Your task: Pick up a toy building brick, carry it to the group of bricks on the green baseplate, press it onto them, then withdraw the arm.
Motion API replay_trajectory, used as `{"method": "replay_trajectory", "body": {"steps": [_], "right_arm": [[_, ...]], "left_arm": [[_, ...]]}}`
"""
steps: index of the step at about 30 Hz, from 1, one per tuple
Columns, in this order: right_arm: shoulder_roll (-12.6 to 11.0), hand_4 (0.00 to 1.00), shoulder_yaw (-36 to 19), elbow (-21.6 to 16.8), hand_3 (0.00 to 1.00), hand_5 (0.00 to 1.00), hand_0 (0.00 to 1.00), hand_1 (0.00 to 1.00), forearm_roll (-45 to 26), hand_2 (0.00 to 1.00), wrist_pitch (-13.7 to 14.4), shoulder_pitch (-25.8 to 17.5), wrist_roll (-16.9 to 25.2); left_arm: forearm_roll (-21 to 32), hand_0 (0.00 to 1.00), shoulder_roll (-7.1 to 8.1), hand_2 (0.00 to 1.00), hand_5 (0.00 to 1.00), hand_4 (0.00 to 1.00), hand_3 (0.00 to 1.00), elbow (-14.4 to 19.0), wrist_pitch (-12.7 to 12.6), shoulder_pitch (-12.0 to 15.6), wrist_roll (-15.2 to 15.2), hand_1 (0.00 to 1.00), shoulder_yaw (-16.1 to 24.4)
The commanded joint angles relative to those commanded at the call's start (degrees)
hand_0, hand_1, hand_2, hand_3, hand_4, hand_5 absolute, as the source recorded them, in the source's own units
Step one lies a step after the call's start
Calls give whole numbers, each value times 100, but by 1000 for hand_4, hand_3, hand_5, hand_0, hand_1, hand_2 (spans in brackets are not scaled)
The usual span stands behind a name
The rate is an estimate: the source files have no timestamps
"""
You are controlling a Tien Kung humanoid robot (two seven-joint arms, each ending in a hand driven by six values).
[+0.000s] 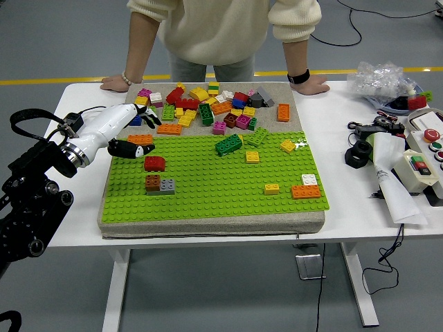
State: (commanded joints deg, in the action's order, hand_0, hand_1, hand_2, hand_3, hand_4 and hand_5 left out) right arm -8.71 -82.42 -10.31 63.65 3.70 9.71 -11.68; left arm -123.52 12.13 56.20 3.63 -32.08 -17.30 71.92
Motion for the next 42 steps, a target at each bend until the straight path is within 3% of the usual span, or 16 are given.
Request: {"method": "replay_trajectory", "body": {"steps": [1,5,19,20,24,25,26,31,33,42], "right_arm": [[-1,945,2,0,678,688,781,704,3,741,-1,2,1],[-3,945,8,0,678,688,781,704,9,741,-3,5,2],[-20,946,31,0,679,690,782,704,66,742,-19,22,17],[-22,946,33,0,680,690,782,704,67,742,-18,26,19],[-29,946,45,0,680,690,782,704,79,742,-15,42,33],[-30,946,46,0,680,690,782,704,80,742,-15,43,34],[-29,946,47,0,680,690,782,704,84,742,-16,43,36],[-25,946,52,0,680,690,782,704,96,742,-20,40,40],[-28,946,55,0,680,691,782,704,96,742,-17,41,38],[-30,946,62,0,680,691,782,704,84,742,-6,63,38]], "left_arm": [[-28,910,-15,771,69,955,805,-67,29,-38,-1,815,-31],[-97,910,-58,771,69,955,805,-255,81,-135,-3,815,-99],[-371,920,-312,752,59,941,802,-1573,27,-791,-24,808,-402],[-373,907,-326,684,45,903,789,-1653,28,-831,-25,802,-427],[-373,907,-381,684,45,903,789,-2080,23,-977,-35,802,-506],[-372,907,-383,684,45,903,789,-2100,22,-983,-36,802,-510],[-368,885,-389,625,50,847,691,-2154,16,-998,-41,781,-521],[-320,885,-416,625,50,847,691,-2414,-41,-1059,-88,781,-572],[-297,874,-431,608,38,817,637,-2517,-68,-1093,-109,770,-585],[-229,865,-493,596,26,801,619,-2730,-120,-1191,-151,763,-612]]}}
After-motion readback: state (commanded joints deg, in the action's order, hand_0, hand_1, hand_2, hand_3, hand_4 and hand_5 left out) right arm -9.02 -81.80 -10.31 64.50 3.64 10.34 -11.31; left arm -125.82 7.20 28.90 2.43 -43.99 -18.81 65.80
